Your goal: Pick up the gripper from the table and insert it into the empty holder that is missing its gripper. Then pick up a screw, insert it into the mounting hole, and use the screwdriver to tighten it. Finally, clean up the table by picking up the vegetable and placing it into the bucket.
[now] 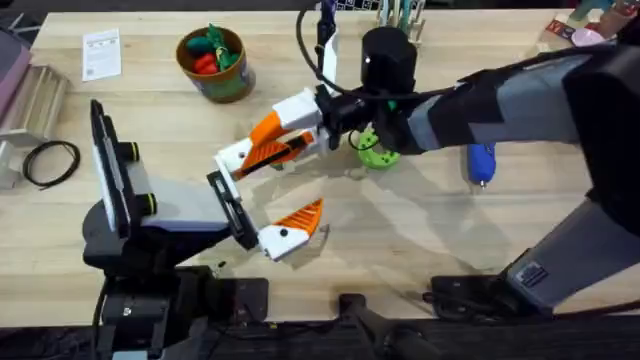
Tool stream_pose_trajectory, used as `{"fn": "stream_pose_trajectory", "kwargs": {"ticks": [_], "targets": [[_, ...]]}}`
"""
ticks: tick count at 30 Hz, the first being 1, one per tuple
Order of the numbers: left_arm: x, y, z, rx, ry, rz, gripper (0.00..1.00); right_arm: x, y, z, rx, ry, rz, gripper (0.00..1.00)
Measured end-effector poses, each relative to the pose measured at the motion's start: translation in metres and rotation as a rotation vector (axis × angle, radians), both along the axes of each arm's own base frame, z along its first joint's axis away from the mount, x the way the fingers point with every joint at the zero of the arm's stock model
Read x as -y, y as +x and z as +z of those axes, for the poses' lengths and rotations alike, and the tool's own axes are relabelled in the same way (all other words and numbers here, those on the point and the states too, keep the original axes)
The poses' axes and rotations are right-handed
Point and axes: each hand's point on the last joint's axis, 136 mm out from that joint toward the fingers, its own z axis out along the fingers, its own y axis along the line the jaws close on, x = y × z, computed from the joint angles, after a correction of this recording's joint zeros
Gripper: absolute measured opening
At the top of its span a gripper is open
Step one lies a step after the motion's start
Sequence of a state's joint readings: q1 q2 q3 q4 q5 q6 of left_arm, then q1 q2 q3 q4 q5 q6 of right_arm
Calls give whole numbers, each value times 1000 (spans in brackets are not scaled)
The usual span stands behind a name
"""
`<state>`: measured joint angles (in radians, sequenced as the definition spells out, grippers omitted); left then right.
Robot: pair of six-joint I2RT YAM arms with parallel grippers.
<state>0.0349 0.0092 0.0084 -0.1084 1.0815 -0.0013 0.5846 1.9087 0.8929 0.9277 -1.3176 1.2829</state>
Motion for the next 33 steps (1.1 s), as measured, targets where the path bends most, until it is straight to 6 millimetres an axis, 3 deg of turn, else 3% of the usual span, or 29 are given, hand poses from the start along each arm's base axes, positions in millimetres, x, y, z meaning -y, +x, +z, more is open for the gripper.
{"fn": "stream_pose_trajectory", "kwargs": {"ticks": [2, 7, 11, 19, 28, 33], "targets": [[0, 0, 0, 0, 0, -2, 986, -2, -2, 1, 7, 3, 4, 767], [0, -1, 0, -1, -1, -5, 986, 3, 6, -4, 4, -13, -22, 775], [1, -1, 0, -1, -1, -7, 986, 20, 18, 0, -1, -57, -91, 775], [1, -1, 0, -1, -1, -7, 986, 91, 47, 29, 113, -240, -383, 780], [1, -1, 0, -1, -1, -7, 986, 171, 54, 43, 339, -739, -623, 784], [1, -1, 0, -1, -1, -6, 986, 197, 54, 41, 484, -967, -628, 780]]}}
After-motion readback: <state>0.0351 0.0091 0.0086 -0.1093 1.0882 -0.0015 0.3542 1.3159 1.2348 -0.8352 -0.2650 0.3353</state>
